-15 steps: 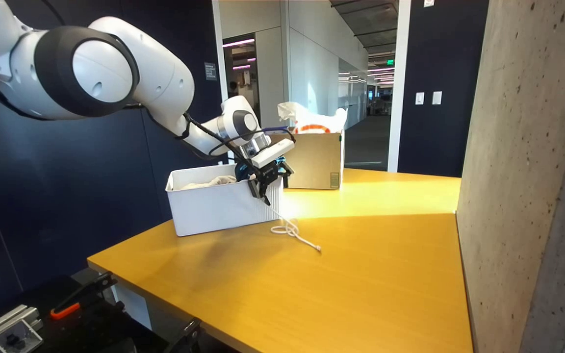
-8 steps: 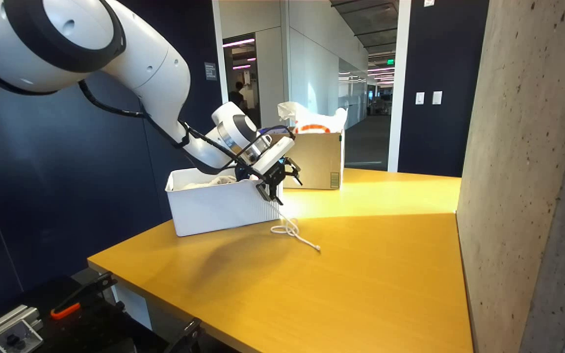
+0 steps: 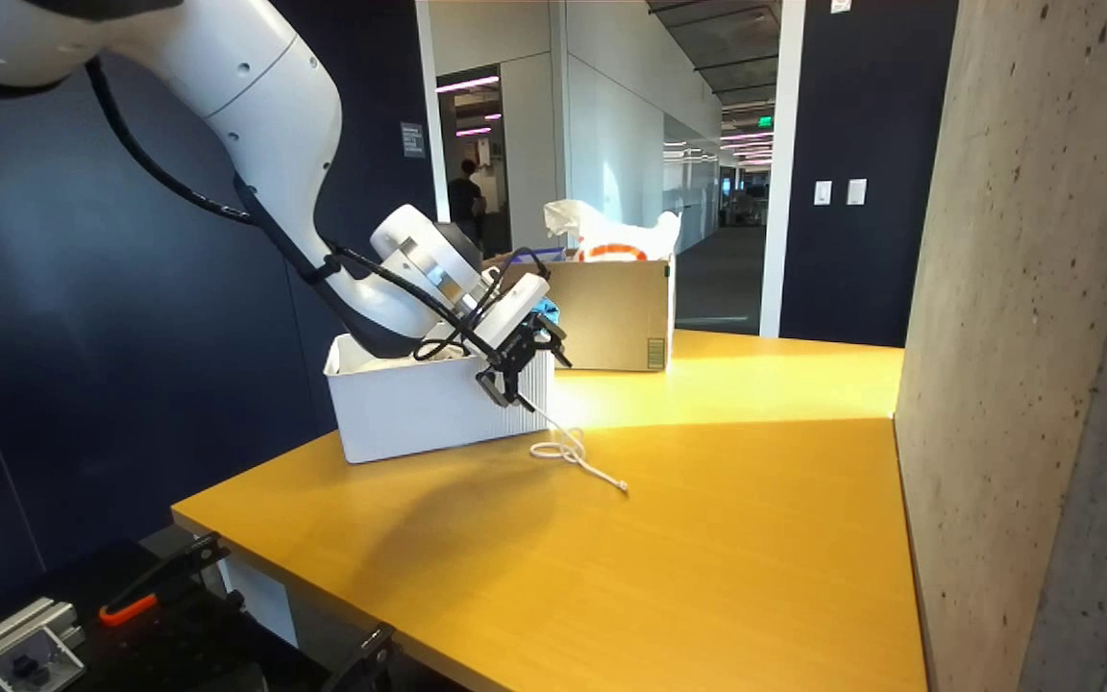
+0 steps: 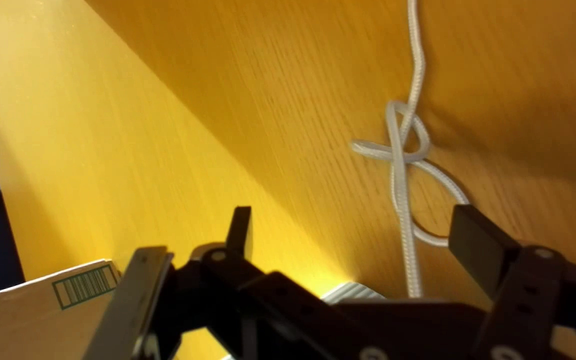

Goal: Remove the white rope from the white basket and put it on the table

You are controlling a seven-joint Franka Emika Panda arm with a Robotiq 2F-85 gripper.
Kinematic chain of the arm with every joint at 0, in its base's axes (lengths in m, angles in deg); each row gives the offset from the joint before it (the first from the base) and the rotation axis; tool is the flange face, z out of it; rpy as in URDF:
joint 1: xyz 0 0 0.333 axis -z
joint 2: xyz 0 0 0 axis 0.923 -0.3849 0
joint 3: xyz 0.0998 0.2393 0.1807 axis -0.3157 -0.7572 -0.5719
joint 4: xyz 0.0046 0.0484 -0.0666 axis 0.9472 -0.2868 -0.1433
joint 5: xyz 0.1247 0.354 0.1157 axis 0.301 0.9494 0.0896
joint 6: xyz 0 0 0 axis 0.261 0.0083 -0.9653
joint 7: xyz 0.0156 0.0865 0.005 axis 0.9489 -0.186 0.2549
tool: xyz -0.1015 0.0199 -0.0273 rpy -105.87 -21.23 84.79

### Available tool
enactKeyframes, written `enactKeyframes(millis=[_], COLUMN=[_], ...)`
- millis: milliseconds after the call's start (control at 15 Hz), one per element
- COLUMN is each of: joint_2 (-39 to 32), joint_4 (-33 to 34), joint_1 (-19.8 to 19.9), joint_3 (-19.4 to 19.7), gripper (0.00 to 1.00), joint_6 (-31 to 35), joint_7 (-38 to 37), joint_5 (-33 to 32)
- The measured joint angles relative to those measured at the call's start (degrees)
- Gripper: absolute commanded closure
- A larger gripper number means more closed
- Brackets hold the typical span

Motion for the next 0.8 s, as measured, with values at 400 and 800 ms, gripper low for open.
enactKeyframes(millis=[400, 800], joint_2=[6.09, 5.38], joint_4=[-10.97, -11.21], joint_1=[1.30, 6.19], joint_3=[0.73, -1.12], gripper=[0.00, 0.00], joint_6=[10.91, 19.19], joint_7=[-2.23, 2.75], joint_5=[-4.92, -4.83])
